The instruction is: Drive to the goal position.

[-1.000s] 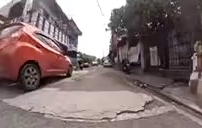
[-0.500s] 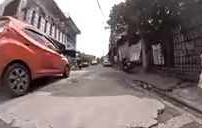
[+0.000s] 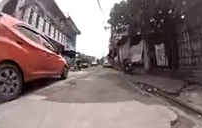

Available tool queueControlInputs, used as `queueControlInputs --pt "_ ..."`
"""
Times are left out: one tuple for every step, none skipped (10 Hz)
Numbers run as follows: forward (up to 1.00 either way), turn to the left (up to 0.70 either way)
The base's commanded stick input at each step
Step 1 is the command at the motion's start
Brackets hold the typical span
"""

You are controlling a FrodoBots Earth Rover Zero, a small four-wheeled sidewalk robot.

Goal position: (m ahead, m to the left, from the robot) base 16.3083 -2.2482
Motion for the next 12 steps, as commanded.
queueControlInputs --pt "0.50 0.00" --pt "0.50 0.00" --pt "0.50 0.00" --pt "0.50 0.00" --pt "0.50 0.00" --pt "0.50 0.00" --pt "0.50 0.00" --pt "0.50 0.00" --pt "0.50 0.00" --pt "0.50 0.00" --pt "0.50 0.00" --pt "0.50 0.00"
